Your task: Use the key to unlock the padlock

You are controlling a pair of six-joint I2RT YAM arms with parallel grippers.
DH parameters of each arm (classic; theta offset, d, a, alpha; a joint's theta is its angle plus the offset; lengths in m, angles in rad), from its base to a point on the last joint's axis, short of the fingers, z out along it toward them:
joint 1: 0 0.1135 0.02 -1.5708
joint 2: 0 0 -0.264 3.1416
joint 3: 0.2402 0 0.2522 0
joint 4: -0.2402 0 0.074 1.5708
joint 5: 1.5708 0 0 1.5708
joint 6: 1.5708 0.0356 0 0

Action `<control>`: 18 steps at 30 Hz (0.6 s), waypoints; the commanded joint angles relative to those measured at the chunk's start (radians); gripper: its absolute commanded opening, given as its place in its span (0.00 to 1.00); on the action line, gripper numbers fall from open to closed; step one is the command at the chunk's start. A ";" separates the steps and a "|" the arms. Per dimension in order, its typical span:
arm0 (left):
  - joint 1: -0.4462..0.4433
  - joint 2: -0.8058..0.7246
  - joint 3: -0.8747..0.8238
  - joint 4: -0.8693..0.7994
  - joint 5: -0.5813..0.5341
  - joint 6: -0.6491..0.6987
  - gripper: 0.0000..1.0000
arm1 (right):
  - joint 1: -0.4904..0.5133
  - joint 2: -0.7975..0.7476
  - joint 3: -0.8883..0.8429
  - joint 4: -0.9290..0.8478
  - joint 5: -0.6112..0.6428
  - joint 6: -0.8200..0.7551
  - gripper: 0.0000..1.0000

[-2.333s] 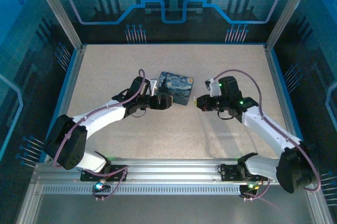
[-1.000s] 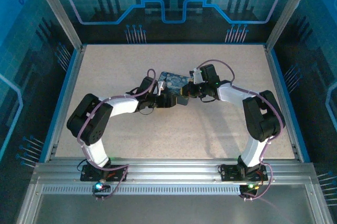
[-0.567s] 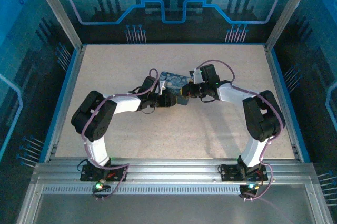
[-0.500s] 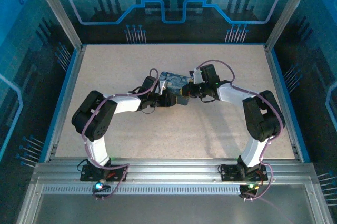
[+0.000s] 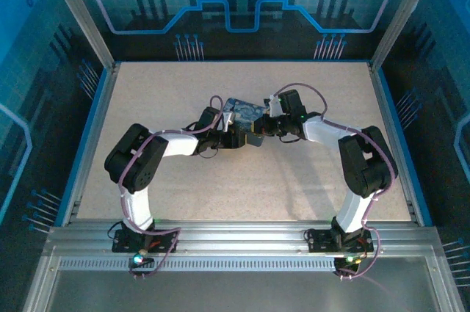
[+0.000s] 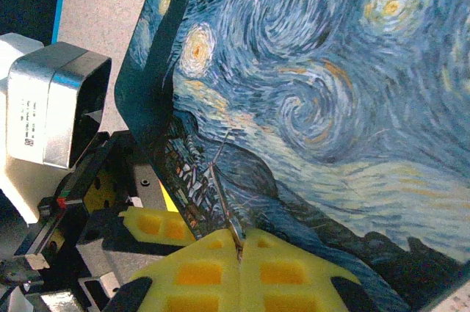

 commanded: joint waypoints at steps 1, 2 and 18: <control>0.003 0.014 0.003 0.052 0.019 0.000 0.52 | 0.020 0.022 -0.033 -0.064 0.045 -0.013 0.00; 0.003 0.015 0.002 0.056 0.019 -0.003 0.51 | 0.020 0.021 -0.034 -0.064 0.045 -0.013 0.00; -0.013 0.029 0.013 0.044 0.008 -0.012 0.45 | 0.026 0.026 -0.030 -0.057 0.044 -0.007 0.00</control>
